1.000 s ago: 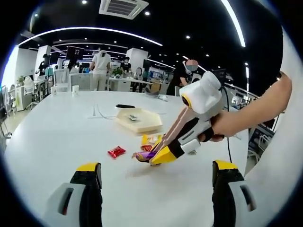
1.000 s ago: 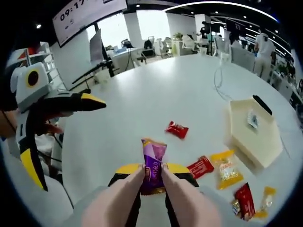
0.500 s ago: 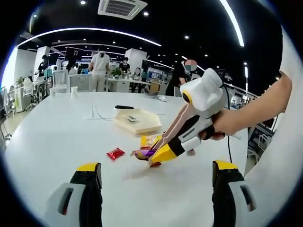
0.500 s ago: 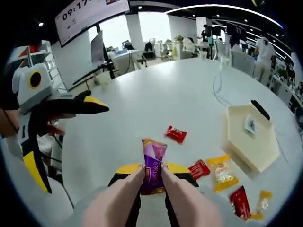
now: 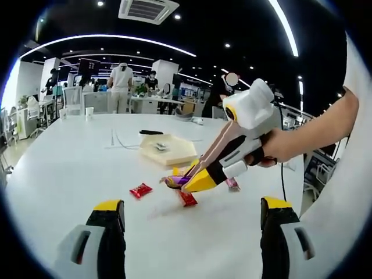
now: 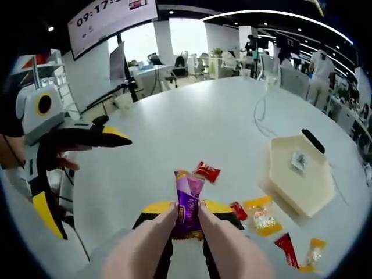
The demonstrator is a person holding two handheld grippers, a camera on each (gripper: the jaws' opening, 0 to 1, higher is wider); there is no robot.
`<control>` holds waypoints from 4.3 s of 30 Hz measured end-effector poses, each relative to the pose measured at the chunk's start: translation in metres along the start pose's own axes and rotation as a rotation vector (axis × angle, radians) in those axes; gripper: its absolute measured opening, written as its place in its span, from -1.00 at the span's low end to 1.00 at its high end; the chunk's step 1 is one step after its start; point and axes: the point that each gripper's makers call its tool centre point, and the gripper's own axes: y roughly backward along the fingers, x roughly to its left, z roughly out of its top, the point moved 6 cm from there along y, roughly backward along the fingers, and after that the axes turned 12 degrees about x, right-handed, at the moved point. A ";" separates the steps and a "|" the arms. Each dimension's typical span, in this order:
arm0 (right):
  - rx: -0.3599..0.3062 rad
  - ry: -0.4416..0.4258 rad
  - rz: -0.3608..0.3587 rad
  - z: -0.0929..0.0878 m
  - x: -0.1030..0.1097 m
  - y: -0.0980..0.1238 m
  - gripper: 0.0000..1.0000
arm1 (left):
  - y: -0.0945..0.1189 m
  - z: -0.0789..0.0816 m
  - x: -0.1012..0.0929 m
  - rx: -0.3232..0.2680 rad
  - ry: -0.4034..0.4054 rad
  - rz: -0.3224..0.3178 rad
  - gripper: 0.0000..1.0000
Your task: Place the target food into the container with the food tongs after gripping and lifting it, then release it inside without dropping or visibly crushing the food.
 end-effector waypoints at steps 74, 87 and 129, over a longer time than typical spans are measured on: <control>-0.102 -0.021 -0.226 0.044 -0.120 0.101 -0.64 | -0.012 0.018 -0.022 -0.027 -0.026 -0.022 0.98; -0.049 0.064 -0.287 0.070 -0.173 0.113 -0.63 | -0.013 0.047 0.002 -0.072 -0.020 0.016 0.98; -0.054 -0.178 -0.268 0.051 -0.238 0.068 -0.61 | -0.040 0.097 0.016 -0.107 0.015 -0.064 0.98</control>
